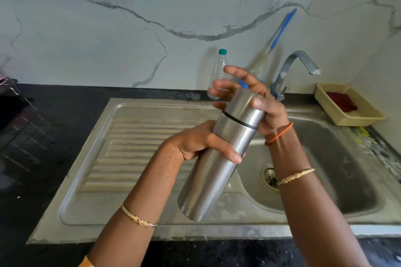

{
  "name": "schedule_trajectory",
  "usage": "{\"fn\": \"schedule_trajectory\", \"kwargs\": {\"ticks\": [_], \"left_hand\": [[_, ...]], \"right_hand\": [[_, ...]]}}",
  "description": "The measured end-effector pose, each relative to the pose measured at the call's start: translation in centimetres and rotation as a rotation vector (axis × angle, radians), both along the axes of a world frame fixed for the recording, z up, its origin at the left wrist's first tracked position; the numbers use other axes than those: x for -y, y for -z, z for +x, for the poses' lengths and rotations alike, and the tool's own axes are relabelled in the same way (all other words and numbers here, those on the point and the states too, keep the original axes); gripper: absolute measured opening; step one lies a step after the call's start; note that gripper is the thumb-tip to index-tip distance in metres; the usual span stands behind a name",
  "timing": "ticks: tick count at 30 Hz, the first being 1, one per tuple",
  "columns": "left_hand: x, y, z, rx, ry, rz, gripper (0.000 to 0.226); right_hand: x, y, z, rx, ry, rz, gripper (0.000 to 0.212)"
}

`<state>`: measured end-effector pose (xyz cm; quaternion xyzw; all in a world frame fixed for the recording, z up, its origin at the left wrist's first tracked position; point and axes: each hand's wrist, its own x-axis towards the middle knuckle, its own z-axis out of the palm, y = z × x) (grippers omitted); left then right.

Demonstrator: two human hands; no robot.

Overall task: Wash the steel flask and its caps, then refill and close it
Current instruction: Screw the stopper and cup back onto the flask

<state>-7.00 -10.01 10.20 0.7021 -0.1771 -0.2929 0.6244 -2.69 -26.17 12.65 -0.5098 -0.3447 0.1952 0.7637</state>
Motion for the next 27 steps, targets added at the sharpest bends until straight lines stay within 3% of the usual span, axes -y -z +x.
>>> {"fn": "schedule_trajectory", "kwargs": {"ticks": [5,8,13,15,18,22,27], "left_hand": [[0.3,0.7,0.2,-0.02,-0.2,0.043,0.06],[0.7,1.2,-0.4,-0.036,-0.284,0.06,0.065],[1.5,1.6,-1.0,-0.03,-0.404,0.057,0.05],[2.4,2.3,-1.0,0.028,-0.508,0.085,0.048],[3.2,3.8,-0.6,0.258,-0.708,0.331,0.052],[2.6,5.3,0.0,0.13,-0.623,0.241,0.054],[1.6,4.0,0.8,0.102,-0.485,0.099,0.045]], "right_hand": [[-1.1,-0.3,0.3,-0.009,0.282,-0.073,0.031],[-1.6,0.2,0.1,0.016,0.389,-0.12,0.026],[-2.2,0.1,-0.8,0.07,0.541,-0.185,0.02],[-2.5,0.0,-0.6,0.164,0.704,-0.311,0.013],[-2.9,1.2,0.5,0.457,1.051,-0.679,0.012],[-3.5,1.3,0.9,0.329,0.992,-0.568,0.009],[-1.8,-0.6,2.6,0.207,0.46,-0.376,0.011]]}}
